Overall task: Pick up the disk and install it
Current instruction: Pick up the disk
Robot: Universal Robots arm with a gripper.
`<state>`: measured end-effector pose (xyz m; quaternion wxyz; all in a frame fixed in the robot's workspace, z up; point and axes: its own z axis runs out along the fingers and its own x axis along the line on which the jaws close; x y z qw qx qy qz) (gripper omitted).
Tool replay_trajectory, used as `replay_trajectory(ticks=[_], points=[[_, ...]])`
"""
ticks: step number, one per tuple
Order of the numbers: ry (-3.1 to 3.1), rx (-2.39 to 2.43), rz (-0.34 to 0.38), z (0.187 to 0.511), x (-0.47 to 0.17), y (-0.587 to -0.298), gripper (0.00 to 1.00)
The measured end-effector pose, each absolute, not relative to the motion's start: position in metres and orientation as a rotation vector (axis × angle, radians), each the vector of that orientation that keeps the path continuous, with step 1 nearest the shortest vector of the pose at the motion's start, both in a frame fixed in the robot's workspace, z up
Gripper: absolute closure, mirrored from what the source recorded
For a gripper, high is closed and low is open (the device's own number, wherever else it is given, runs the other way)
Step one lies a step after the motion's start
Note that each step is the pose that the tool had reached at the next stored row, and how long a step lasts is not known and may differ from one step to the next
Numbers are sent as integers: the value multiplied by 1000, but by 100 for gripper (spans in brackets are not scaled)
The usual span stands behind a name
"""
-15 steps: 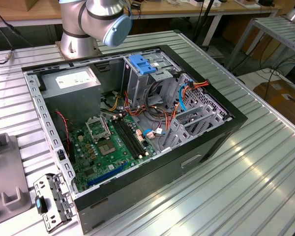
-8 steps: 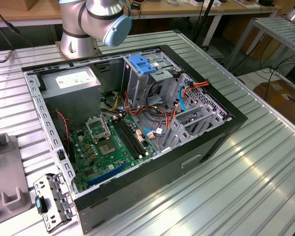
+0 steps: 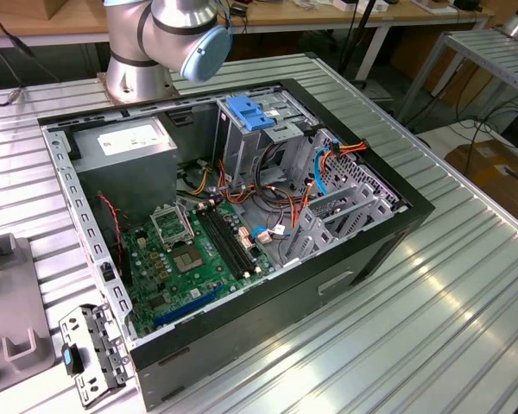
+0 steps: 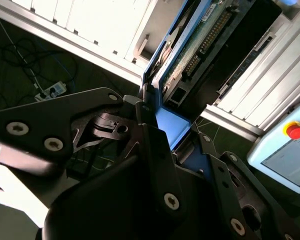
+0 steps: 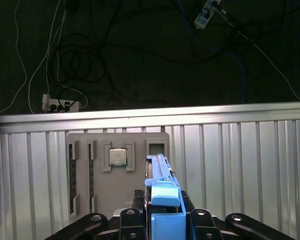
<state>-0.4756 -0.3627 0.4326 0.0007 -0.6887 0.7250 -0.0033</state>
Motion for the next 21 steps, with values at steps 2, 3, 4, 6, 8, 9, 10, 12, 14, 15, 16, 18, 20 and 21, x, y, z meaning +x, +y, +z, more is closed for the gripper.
replay_trajectory(ticks=[2,3,4,6,8,9,10,12,14,15,16,18,20,21], points=[[2277,-2163,-10,435,-476,-363,63],[2277,-2163,-10,436,-476,-363,63],[2277,-2163,-10,438,-476,-363,63],[2277,-2163,-10,440,-476,-363,63],[2277,-2163,-10,442,-476,-363,63],[2277,-2163,-10,443,-476,-363,63],[2277,-2163,-10,444,-476,-363,63],[2277,-2163,-10,446,-476,-363,63],[2277,-2163,-10,448,-476,-363,63],[2277,-2163,-10,449,-476,-363,63],[2277,-2163,-10,450,-476,-363,63],[2277,-2163,-10,453,-476,-363,63],[2277,-2163,-10,455,-476,-363,63],[2277,-2163,-10,455,-476,-363,63]])
